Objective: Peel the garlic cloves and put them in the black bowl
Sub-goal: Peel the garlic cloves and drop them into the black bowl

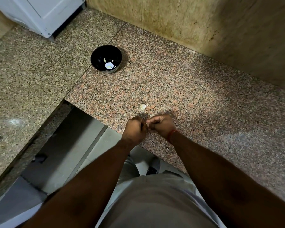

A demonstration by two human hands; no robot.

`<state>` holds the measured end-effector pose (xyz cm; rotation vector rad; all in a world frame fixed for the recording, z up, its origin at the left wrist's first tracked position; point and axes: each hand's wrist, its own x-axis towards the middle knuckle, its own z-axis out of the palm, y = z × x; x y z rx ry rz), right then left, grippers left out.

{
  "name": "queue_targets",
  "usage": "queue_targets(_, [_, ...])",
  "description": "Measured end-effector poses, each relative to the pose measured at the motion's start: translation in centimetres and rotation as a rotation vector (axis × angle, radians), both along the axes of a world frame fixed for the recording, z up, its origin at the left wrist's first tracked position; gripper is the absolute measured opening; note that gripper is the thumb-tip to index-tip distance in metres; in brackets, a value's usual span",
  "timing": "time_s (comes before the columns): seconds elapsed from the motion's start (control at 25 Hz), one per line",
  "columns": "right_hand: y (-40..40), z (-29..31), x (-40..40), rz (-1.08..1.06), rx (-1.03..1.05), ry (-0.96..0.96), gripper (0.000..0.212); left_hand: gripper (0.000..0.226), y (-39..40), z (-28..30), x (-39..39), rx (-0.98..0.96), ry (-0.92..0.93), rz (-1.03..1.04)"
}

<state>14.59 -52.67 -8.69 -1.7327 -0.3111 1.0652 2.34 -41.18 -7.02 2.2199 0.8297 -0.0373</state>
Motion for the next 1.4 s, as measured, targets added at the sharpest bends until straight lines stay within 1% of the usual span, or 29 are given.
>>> queue_targets(0.12, [0.0,0.2,-0.2,-0.008,0.018,0.009,0.014,0.024,-0.1,0.3,0.1,0.016,-0.016,-0.026])
queue_targets(0.32, [0.0,0.2,0.0,-0.018,0.045,0.074,0.016,0.015,0.2,0.3,0.4,-0.047,-0.013,0.032])
queue_targets(0.36, [0.1,0.2,0.1,-0.014,0.049,0.09,0.016,0.013,0.2,0.3,0.4,-0.076,-0.018,0.045])
queue_targets(0.48, [0.2,0.6,0.6,-0.011,0.05,0.111,0.016,0.012,0.3,0.0,0.2,-0.25,-0.06,0.134])
queue_targets(0.6, [0.2,0.9,0.8,-0.008,0.055,0.098,0.016,0.008,0.4,0.1,-0.2,-0.306,-0.081,0.16])
queue_targets(0.76, [0.2,1.0,0.6,-0.031,0.043,0.121,0.016,0.007,0.4,0.5,-0.3,-0.262,-0.118,0.14])
queue_targets(0.96, [0.2,0.6,0.4,-0.039,0.026,0.137,0.015,0.012,-0.1,0.3,0.1,-0.198,-0.061,0.149])
queue_targets(1.16, [0.1,0.1,0.0,-0.084,0.023,0.187,0.017,0.01,-0.2,0.0,0.2,-0.166,-0.037,0.149])
queue_targets(1.28, [0.1,0.2,0.1,-0.09,0.032,0.201,0.016,0.011,-0.2,0.1,0.3,-0.115,-0.068,0.126])
queue_targets(1.4, [0.0,0.7,0.4,-0.084,0.037,0.206,0.017,0.011,-0.1,0.2,0.2,-0.127,-0.085,0.12])
